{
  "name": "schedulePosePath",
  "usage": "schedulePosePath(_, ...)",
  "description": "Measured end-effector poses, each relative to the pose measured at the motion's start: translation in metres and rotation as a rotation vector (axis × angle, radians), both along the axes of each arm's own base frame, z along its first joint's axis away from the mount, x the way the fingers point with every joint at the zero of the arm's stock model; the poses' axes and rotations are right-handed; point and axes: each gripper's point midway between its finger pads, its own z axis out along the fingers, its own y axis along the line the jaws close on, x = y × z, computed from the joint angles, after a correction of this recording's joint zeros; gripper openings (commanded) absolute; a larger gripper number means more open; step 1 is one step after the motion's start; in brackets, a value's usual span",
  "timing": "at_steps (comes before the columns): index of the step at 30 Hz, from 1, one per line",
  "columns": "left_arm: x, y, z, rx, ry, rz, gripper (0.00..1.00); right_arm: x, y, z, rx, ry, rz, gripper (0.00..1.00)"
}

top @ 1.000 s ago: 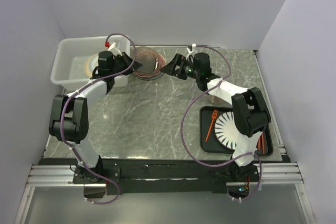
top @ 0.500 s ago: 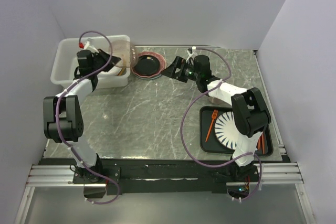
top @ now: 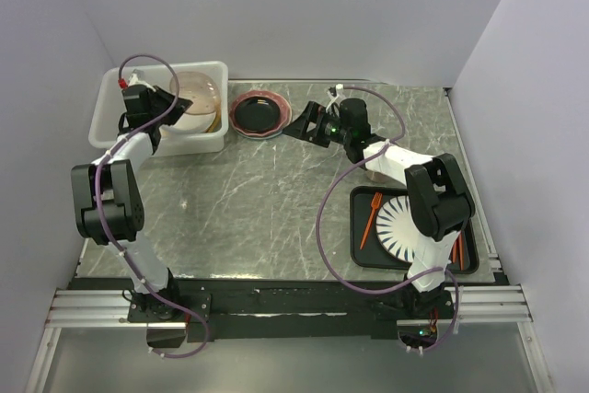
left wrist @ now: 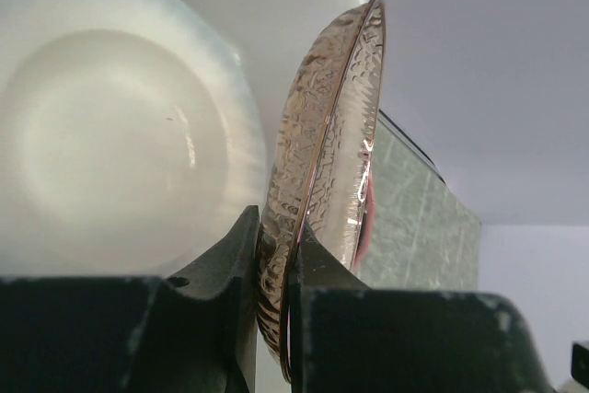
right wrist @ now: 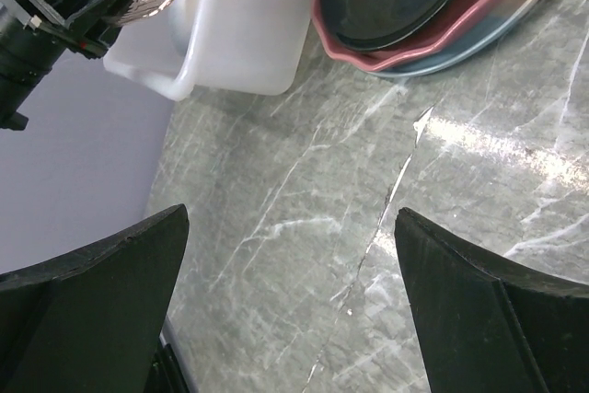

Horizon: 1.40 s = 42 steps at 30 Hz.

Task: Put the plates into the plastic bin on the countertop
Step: Place the plate in the plastic bin.

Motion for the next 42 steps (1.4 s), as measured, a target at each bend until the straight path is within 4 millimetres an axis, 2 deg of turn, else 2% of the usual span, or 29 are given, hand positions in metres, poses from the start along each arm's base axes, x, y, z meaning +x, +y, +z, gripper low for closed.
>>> schedulePosePath(11,0.009,0.018,-0.019,0.026,0.075,0.072,0.01,0.003,0.0,-0.004,-0.017,0.007,0.001,1.0)
schedulePosePath(19,0.011,0.025,-0.046,0.043,0.146,0.084,0.02,0.008,0.001,-0.019,-0.04,0.041,-0.003,0.99)
schedulePosePath(21,0.011,0.026,-0.051,0.047,0.164,0.088,0.13,0.009,0.001,-0.023,-0.046,0.048,-0.006,0.99)
schedulePosePath(22,0.01,0.028,-0.053,0.047,0.17,0.091,0.23,0.01,0.001,-0.024,-0.05,0.051,-0.007,0.99)
schedulePosePath(23,0.01,0.029,-0.054,0.047,0.174,0.094,0.49,0.01,0.001,-0.024,-0.052,0.053,-0.007,0.99)
schedulePosePath(26,0.01,0.033,-0.055,0.06,0.177,0.106,0.79,0.014,0.003,-0.022,-0.059,0.05,-0.009,0.99)
schedulePosePath(32,0.01,0.042,-0.054,0.067,0.175,0.133,0.99,0.019,0.011,-0.01,-0.059,0.021,0.0,0.99)
schedulePosePath(36,0.01,0.047,-0.048,0.068,0.156,0.145,0.99,0.022,0.014,-0.011,-0.064,0.018,0.002,0.99)
schedulePosePath(40,0.003,0.054,-0.041,0.079,0.143,0.175,0.99,0.024,0.015,-0.021,-0.078,0.039,0.002,0.99)
schedulePosePath(42,0.0,0.058,-0.03,0.093,0.118,0.2,0.99,0.026,0.016,-0.027,-0.088,0.053,0.0,0.99)
